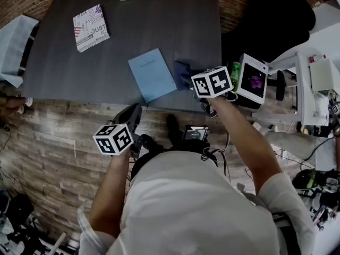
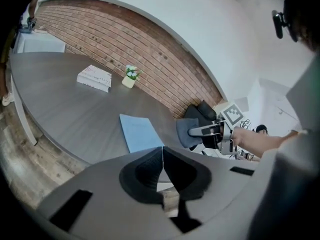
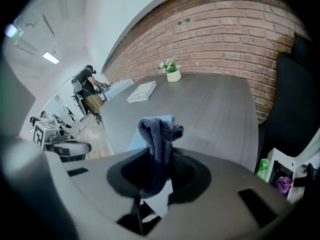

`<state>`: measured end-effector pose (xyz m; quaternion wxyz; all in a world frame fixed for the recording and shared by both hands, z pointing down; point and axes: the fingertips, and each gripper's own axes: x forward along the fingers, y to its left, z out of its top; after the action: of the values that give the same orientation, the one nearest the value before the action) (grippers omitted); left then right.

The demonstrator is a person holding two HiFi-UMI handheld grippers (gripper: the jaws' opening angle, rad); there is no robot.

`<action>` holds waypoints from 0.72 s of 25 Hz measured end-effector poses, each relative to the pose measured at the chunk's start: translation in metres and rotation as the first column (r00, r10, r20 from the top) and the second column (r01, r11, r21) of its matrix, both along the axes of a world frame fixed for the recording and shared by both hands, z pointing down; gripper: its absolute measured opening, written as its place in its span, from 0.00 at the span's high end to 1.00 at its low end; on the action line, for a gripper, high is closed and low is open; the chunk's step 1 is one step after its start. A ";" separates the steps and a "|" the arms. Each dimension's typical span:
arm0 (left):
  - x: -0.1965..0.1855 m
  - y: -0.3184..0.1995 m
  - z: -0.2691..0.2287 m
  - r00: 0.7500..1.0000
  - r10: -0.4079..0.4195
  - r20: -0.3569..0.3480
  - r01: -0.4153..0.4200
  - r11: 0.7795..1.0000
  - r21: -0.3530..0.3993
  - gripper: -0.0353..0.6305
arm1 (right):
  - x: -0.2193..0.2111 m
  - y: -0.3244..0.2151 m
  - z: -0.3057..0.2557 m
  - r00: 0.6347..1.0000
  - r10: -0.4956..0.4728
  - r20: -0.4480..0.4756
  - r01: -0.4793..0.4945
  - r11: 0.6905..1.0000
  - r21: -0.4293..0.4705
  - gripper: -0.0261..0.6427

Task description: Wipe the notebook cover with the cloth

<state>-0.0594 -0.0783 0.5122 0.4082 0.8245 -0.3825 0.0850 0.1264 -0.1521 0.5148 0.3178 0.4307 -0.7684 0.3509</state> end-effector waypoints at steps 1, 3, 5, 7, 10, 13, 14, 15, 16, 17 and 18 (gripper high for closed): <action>-0.002 0.001 -0.007 1.000 0.002 -0.012 -0.002 1.000 0.012 0.93 | -0.004 0.002 -0.005 1.000 0.003 0.012 -0.003 1.000 0.012 0.82; -0.008 0.004 -0.019 0.999 -0.002 -0.034 0.004 0.999 0.035 0.93 | -0.012 0.008 -0.015 0.999 0.006 0.036 -0.007 0.999 0.035 0.82; -0.013 0.007 -0.031 0.998 -0.007 -0.058 0.010 0.998 0.056 0.93 | -0.020 0.014 -0.023 0.998 0.009 0.060 -0.012 0.998 0.054 0.82; -0.017 0.010 -0.043 0.997 -0.001 -0.078 0.007 0.997 0.079 0.93 | -0.029 0.021 -0.033 0.996 0.007 0.094 -0.014 0.997 0.078 0.82; -0.019 0.015 -0.061 0.995 0.022 -0.099 -0.010 0.993 0.119 0.93 | -0.043 0.033 -0.049 0.990 -0.005 0.143 -0.013 0.992 0.125 0.82; -0.022 0.022 -0.080 0.991 0.050 -0.124 -0.030 0.987 0.159 0.93 | -0.055 0.047 -0.064 0.985 -0.009 0.175 -0.020 0.986 0.166 0.82; -0.023 0.025 -0.087 0.989 0.059 -0.133 -0.036 0.984 0.173 0.93 | -0.058 0.052 -0.069 0.983 -0.006 0.185 -0.027 0.984 0.177 0.82; -0.025 0.028 -0.094 0.988 0.068 -0.142 -0.040 0.981 0.188 0.93 | -0.061 0.058 -0.074 0.981 -0.003 0.194 -0.034 0.981 0.189 0.82; -0.027 0.031 -0.102 0.986 0.075 -0.150 -0.043 0.978 0.203 0.93 | -0.064 0.063 -0.078 0.979 -0.002 0.202 -0.040 0.979 0.200 0.82; -0.030 0.033 -0.109 0.984 0.080 -0.158 -0.045 0.975 0.218 0.93 | -0.067 0.068 -0.083 0.978 -0.002 0.209 -0.044 0.976 0.211 0.82; -0.033 0.035 -0.116 0.982 0.085 -0.166 -0.044 0.972 0.232 0.93 | -0.070 0.073 -0.089 0.976 -0.002 0.217 -0.048 0.974 0.223 0.82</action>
<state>-0.0927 -0.0428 0.3965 0.3401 0.8821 -0.3254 -0.0187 0.0564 -0.0795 0.4263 0.1774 0.4325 -0.8282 0.3092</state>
